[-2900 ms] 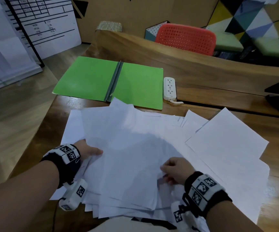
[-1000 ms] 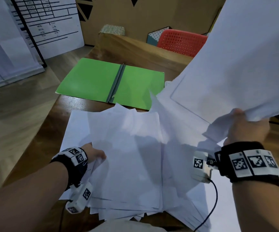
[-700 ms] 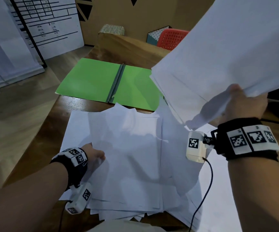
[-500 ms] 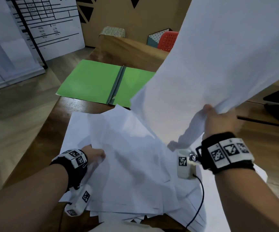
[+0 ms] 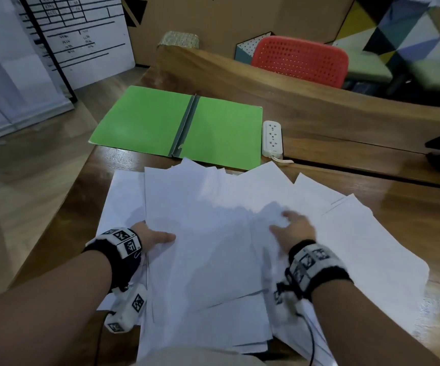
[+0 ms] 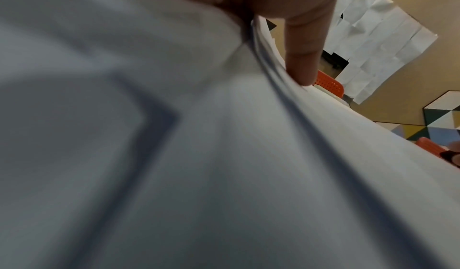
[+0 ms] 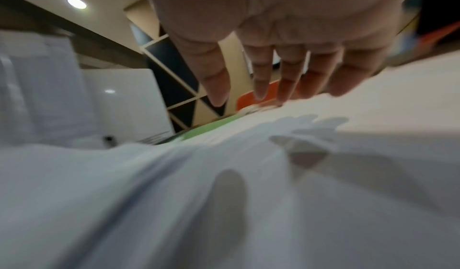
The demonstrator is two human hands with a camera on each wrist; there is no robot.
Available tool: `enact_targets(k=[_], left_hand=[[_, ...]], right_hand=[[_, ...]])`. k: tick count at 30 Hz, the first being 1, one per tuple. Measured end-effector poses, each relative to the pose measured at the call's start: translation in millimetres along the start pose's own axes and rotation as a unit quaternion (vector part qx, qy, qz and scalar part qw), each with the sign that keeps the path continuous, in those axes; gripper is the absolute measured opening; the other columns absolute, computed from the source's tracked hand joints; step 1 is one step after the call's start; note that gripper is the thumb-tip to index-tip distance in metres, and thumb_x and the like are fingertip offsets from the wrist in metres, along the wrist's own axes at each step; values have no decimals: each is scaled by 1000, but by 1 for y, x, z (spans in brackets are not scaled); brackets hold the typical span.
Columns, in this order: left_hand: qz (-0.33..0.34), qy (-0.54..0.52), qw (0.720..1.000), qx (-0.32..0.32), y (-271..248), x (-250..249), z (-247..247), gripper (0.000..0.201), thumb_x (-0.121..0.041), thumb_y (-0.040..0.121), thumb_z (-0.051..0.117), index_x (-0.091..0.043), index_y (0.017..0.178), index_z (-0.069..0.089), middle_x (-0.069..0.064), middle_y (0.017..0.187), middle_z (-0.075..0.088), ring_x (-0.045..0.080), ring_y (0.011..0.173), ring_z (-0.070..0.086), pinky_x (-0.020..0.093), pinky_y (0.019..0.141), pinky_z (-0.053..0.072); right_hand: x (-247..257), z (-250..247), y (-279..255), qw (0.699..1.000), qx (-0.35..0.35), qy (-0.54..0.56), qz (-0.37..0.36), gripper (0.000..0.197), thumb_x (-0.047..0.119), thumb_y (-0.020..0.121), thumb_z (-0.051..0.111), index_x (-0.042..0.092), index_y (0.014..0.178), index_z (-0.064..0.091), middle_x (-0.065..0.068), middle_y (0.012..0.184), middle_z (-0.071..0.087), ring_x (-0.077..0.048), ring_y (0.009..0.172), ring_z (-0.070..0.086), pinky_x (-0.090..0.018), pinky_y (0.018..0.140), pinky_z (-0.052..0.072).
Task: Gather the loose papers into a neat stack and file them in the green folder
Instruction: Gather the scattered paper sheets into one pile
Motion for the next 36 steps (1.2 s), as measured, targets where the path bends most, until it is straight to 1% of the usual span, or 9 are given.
enact_targets(k=[2,5,7,10,14,17,20,28,36], left_hand=[[5,14,1000,-2,-1,-2,1,54,-22,74,76,-5,121,57,14,126,61,30,116,56,32,96,40],[1,24,1000,-15,-3,-3,1,55,-23,75,75,-4,123,55,15,129,59,31,118,55,32,98,40],[2,28,999,-21,-4,-5,2,55,-22,77,73,-3,125,54,15,131,57,31,119,53,31,97,39],[-1,25,999,-23,-4,-6,4,55,-20,78,72,-3,126,52,16,132,56,31,121,52,29,93,38],[-9,56,998,-31,-1,-4,-1,67,-34,72,76,-6,127,50,14,130,57,32,118,54,32,96,41],[-8,89,995,-38,6,1,-4,90,-53,52,78,-11,127,51,12,128,60,32,114,56,40,100,45],[-7,100,994,-45,7,0,-4,87,-50,56,79,-10,128,50,12,128,60,33,113,56,41,99,46],[4,80,996,-46,-4,-10,5,57,-23,78,72,-3,127,51,17,130,57,33,119,53,31,88,40],[2,72,997,-42,1,-5,3,64,-27,72,77,-6,127,51,18,130,57,34,118,54,36,98,43]], right_hand=[[-18,-35,15,993,-83,-50,70,52,33,81,60,18,129,48,-12,133,51,-36,123,47,-42,103,39],[-50,-48,34,991,-26,-4,131,77,34,78,67,15,142,30,-14,140,45,-38,129,41,-44,103,37],[-60,-42,38,994,46,-34,96,57,29,84,65,6,133,48,-17,127,56,-34,121,52,-39,98,42],[-80,-43,35,994,40,-58,84,35,26,92,53,3,116,64,-17,119,63,-32,113,58,-35,95,45],[-152,-67,14,967,-45,-67,241,44,29,91,39,0,119,57,-21,128,56,-37,120,52,-44,105,39],[-185,-67,-17,951,-32,-33,305,35,24,91,43,-6,101,59,-25,109,58,-39,106,57,-39,88,46],[-182,-61,-22,956,-50,27,288,38,22,90,45,-10,103,61,-28,99,60,-38,90,58,-32,60,36],[-145,-61,-7,980,-138,47,135,22,16,89,48,5,97,65,-16,86,60,-29,75,50,-28,66,37],[-154,-79,-16,934,-255,175,181,30,15,94,45,2,116,62,-25,114,64,-40,101,59,-35,79,44]])
Point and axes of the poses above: each hand's wrist, its own y-axis towards the middle knuckle, its own z-axis out of the palm, x = y × z, the point moved 5 cm from there along y, towards the middle knuckle
